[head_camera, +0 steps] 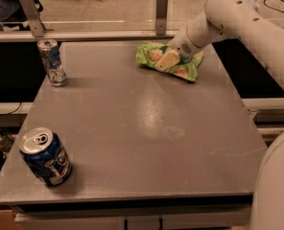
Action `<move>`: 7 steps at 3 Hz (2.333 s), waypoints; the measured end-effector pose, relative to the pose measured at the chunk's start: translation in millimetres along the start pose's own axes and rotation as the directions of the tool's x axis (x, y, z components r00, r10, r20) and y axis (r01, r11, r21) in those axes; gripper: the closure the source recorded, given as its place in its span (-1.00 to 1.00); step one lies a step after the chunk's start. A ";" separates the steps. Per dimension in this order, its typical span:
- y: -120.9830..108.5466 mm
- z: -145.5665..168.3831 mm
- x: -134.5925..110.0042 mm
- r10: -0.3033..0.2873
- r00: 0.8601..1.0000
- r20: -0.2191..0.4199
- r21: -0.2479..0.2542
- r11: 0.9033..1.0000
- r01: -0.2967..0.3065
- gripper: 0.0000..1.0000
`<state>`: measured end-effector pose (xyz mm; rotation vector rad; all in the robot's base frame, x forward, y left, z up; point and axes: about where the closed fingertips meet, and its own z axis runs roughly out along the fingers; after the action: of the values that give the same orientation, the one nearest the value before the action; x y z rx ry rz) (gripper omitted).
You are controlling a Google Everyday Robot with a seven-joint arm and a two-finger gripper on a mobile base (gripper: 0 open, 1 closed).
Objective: Move green rice chip bag near pepsi can
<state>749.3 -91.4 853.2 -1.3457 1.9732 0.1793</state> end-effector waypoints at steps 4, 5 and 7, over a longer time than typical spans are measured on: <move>5.3 -63.2 -58.6 -0.105 0.984 0.141 0.051 0.994 0.099 1.00; 25.1 -57.8 -61.5 -0.121 0.979 0.164 -0.009 0.992 0.124 1.00; 126.2 -71.9 -73.4 -0.236 0.938 0.252 -0.172 0.943 0.284 1.00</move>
Offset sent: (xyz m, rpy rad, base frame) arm -0.0173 0.0140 0.0783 0.0988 -0.1453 0.0760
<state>620.3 -15.4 917.0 -1.6282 1.6002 0.4025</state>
